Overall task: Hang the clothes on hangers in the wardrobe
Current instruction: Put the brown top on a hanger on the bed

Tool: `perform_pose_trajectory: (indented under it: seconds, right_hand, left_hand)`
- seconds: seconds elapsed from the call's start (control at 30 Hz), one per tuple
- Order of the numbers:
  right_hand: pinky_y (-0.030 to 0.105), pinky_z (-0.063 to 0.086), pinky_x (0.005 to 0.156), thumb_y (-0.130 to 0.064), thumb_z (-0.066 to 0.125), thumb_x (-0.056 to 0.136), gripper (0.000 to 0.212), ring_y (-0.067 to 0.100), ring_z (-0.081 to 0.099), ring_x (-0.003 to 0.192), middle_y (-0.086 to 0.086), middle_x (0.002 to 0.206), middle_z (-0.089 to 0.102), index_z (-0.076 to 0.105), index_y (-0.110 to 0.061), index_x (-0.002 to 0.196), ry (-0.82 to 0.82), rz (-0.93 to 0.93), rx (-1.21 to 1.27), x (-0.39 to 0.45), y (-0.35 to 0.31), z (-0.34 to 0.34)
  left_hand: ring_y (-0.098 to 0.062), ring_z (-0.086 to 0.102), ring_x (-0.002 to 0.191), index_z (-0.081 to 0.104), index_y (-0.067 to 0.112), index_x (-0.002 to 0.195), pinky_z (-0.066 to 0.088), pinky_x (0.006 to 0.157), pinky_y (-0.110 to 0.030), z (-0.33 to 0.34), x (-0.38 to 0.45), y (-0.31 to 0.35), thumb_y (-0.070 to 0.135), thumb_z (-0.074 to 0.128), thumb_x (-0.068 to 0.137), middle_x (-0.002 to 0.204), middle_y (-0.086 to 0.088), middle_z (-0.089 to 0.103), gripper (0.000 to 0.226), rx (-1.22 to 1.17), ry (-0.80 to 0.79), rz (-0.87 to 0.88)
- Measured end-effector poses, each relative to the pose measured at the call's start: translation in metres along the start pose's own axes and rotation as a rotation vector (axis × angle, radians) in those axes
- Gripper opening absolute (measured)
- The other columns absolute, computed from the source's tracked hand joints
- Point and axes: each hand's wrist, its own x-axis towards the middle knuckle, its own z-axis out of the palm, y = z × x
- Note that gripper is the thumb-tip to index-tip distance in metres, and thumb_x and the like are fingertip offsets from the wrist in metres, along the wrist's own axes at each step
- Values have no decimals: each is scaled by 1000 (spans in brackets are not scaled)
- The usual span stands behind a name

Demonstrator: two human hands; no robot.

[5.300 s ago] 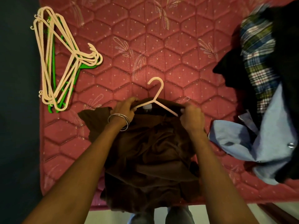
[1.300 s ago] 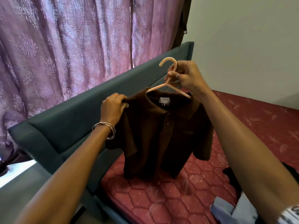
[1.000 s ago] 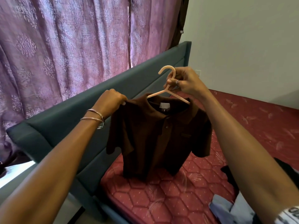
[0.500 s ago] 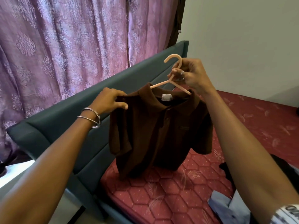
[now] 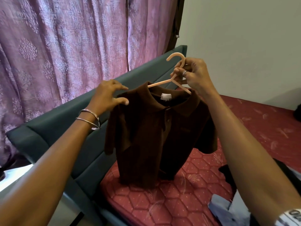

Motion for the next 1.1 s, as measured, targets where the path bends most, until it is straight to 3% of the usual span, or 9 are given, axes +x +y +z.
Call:
perform_pose_trajectory:
  seconds: [0.1,0.2,0.33,0.53,0.67,0.8,0.9,0.97,1.1]
  right_hand:
    - [27,59,67,1,58,91,9,16,73,74,16,85,71,64,6,97,-8,-61,-25,1,-5,9]
    - [23,58,65,-1,60,91,8,13,73,74,15,85,72,65,3,95,-1,-91,-37,1,-10,15]
    - [22,57,62,-3,60,91,11,14,73,76,14,87,72,65,4,97,-44,-76,-12,0,-20,10]
    - [32,60,65,-4,59,92,12,20,73,79,16,89,72,64,5,98,-75,-58,43,-8,-21,-3]
    - [39,60,68,0,58,92,8,26,73,79,19,88,71,63,3,98,-25,-58,103,-9,-18,-14]
    - [40,60,67,-3,59,92,11,29,72,81,20,89,71,63,4,99,-50,-18,145,-13,-21,-21]
    - [41,59,66,-4,61,91,13,31,72,82,22,90,71,62,7,100,-107,-14,167,-15,-27,-18]
    - [37,59,63,-3,61,91,12,31,72,81,23,89,71,62,7,98,-142,-36,170,-16,-33,-15]
    - [36,59,62,-5,61,92,15,28,73,80,22,90,71,62,7,100,-126,-75,173,-16,-37,-4]
  left_hand:
    - [-26,54,91,72,22,90,42,79,-39,3,-1,33,60,65,72,94,-4,61,43,-19,264,-12]
    - [-28,61,71,70,16,73,49,65,-35,24,-6,72,70,52,77,72,-7,66,57,-58,198,-246]
    - [-23,63,68,62,15,70,54,69,-38,43,-11,83,75,56,68,69,-2,66,61,-256,221,-561]
    - [-17,68,55,66,13,80,59,55,-39,43,-7,89,42,74,74,70,-4,71,30,-665,265,-523]
    - [-17,68,57,67,5,83,57,59,-34,44,-16,96,17,73,82,77,-13,71,14,-817,98,-436]
    - [-12,60,64,57,14,89,46,61,-29,47,-25,90,39,78,73,72,0,63,36,-550,225,-434]
    - [-23,48,100,51,18,113,39,84,-36,37,-26,86,49,76,67,104,-5,55,61,-71,421,-253]
    - [-26,46,109,52,23,121,39,91,-42,24,-18,81,48,73,70,115,-5,53,60,-33,293,-153]
    - [-20,62,86,67,22,99,50,83,-45,1,-10,72,25,76,74,89,0,67,27,-368,-5,-134]
